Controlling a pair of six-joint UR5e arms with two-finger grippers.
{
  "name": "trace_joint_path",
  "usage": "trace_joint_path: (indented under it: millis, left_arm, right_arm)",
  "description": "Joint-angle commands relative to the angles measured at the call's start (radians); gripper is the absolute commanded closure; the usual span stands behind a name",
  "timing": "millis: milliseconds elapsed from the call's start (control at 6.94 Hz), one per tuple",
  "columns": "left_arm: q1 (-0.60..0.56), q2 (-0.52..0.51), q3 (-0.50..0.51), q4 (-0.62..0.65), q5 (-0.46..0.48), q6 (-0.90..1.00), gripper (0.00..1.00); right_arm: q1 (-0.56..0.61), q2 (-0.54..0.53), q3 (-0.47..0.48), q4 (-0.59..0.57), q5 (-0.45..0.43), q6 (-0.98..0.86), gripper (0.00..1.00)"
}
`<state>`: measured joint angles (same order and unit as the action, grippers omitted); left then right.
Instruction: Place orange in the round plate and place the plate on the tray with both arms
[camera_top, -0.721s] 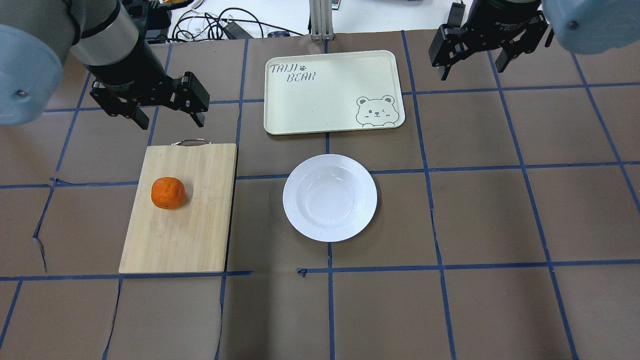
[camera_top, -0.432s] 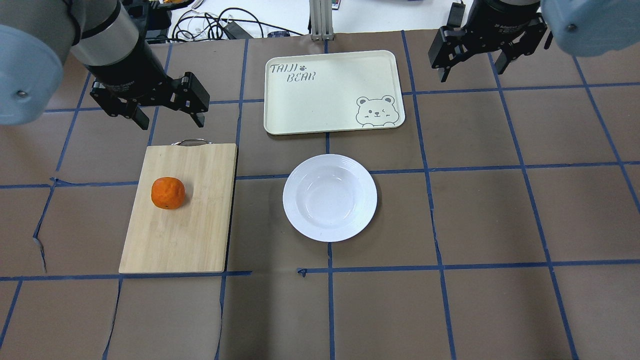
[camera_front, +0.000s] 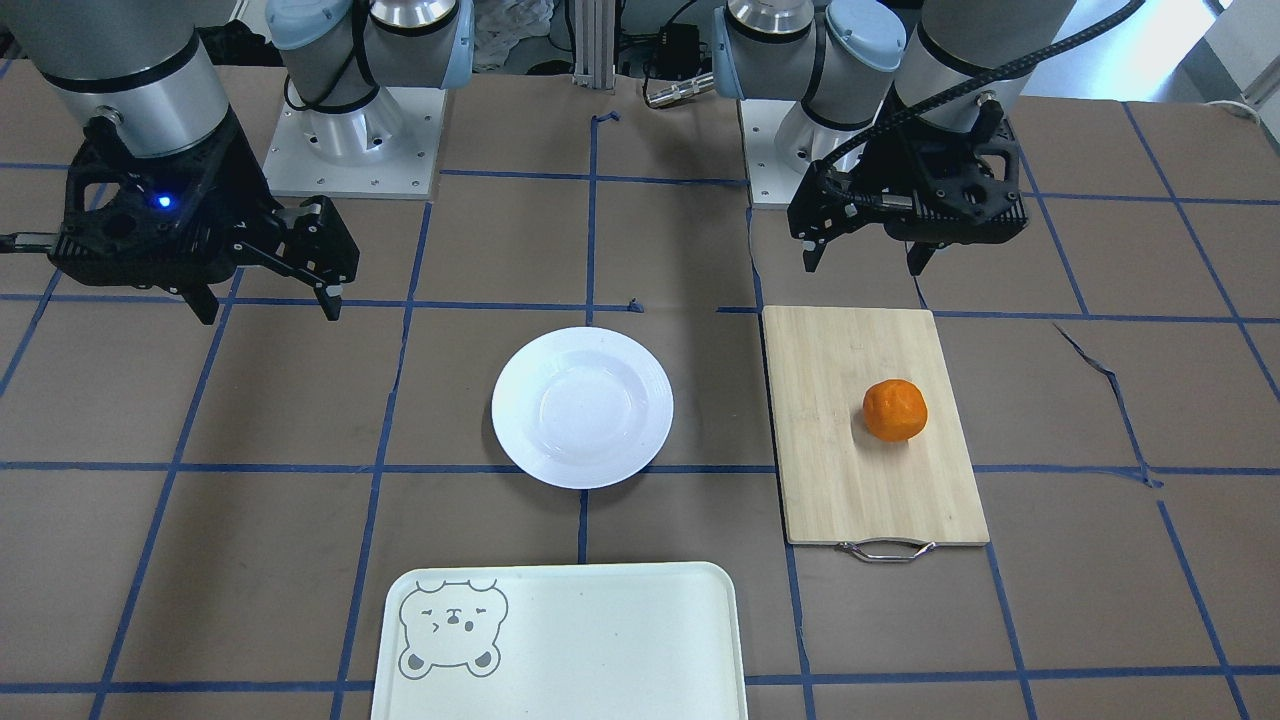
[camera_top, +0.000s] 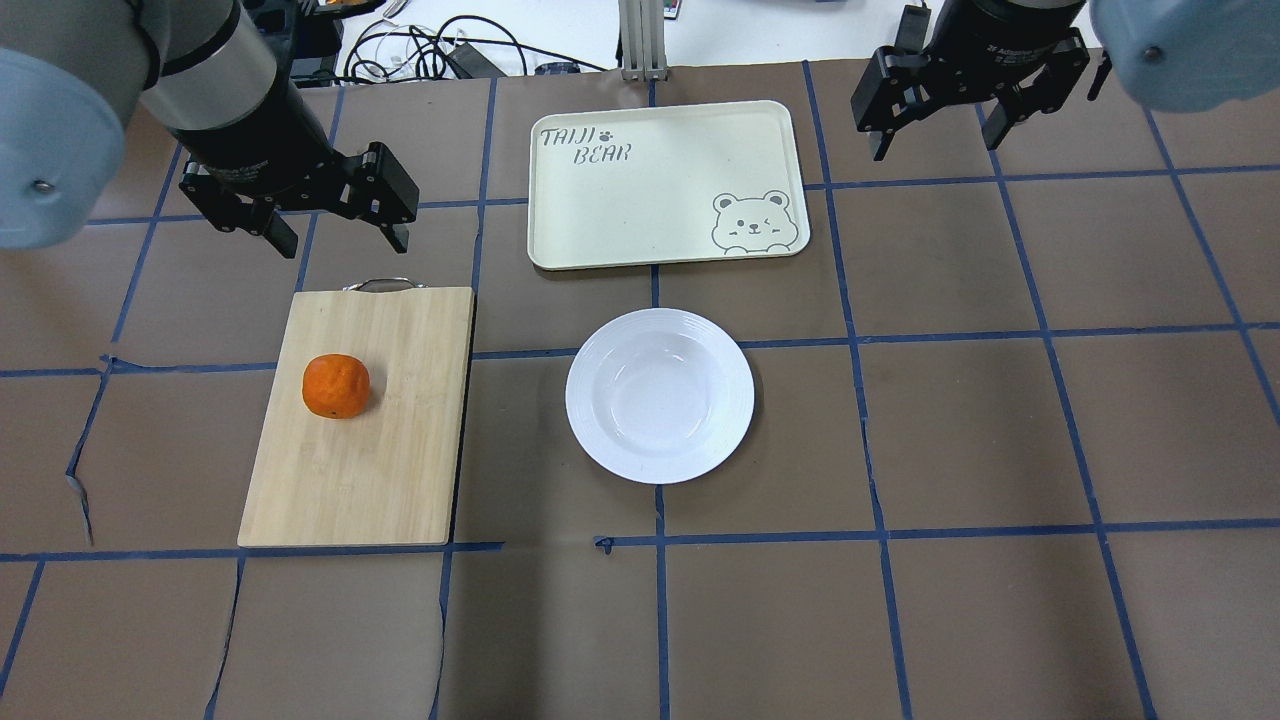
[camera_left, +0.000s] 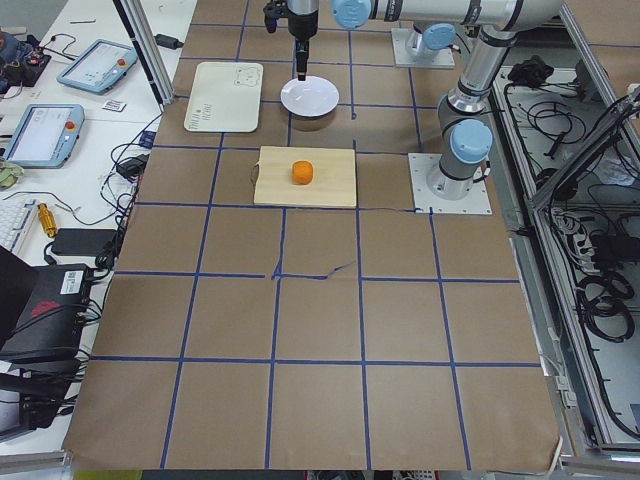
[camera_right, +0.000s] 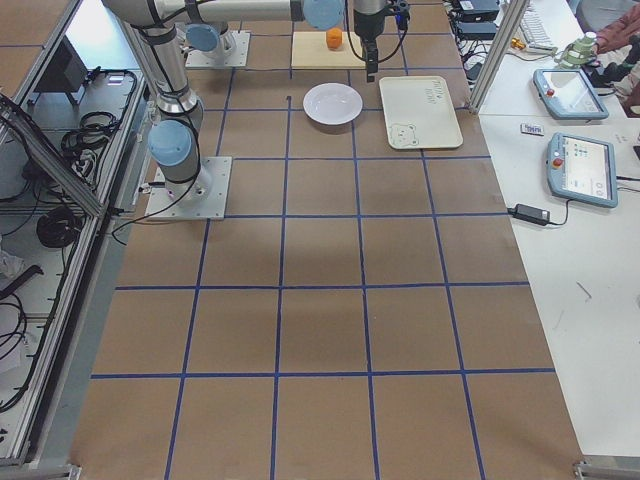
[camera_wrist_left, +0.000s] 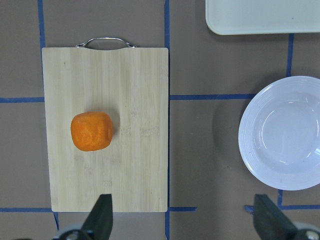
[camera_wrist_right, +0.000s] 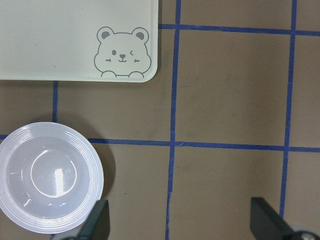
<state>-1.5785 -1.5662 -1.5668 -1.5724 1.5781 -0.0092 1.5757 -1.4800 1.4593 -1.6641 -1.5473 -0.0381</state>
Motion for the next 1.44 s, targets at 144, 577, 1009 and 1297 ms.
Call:
trace_joint_path:
  millis: [144,577,1009,1297]
  left_arm:
    - [0.000,0.002,-0.001,-0.001,0.000,0.000,0.00]
    - [0.000,0.003,-0.004,-0.001,0.002,0.000,0.00]
    - [0.000,0.003,-0.004,-0.001,0.000,0.000,0.00]
    - [0.000,0.003,-0.006,-0.001,0.000,0.000,0.00]
  right_arm:
    - [0.000,-0.002,0.001,0.015,0.018,0.015,0.00]
    - [0.000,-0.003,0.001,0.015,-0.023,0.017,0.00]
    - [0.000,-0.003,0.001,0.001,-0.022,0.015,0.00]
    - [0.000,-0.003,0.001,0.001,-0.022,0.020,0.00]
